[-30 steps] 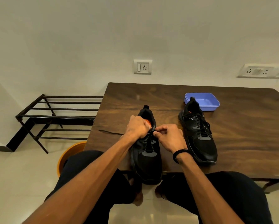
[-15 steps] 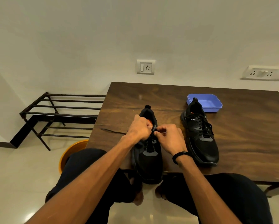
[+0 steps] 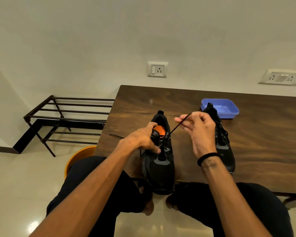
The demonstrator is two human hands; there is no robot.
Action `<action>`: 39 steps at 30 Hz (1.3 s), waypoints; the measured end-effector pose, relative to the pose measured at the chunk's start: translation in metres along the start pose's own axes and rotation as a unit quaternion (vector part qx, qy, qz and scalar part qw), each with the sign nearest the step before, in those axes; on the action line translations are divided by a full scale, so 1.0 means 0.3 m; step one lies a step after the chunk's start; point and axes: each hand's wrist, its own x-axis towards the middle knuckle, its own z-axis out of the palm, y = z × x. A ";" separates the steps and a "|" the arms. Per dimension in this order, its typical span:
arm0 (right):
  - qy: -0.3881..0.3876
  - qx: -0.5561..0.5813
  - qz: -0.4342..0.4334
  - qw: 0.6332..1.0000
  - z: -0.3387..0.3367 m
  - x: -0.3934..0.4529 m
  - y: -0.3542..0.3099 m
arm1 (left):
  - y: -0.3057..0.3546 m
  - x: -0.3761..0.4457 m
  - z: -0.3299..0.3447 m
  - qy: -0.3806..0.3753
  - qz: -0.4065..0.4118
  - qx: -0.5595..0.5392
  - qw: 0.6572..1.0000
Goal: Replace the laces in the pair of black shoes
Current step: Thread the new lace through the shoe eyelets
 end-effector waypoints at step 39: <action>0.012 -0.424 -0.049 0.904 -0.175 0.051 -0.119 | -0.017 -0.030 -0.064 0.200 0.045 -0.102 0.973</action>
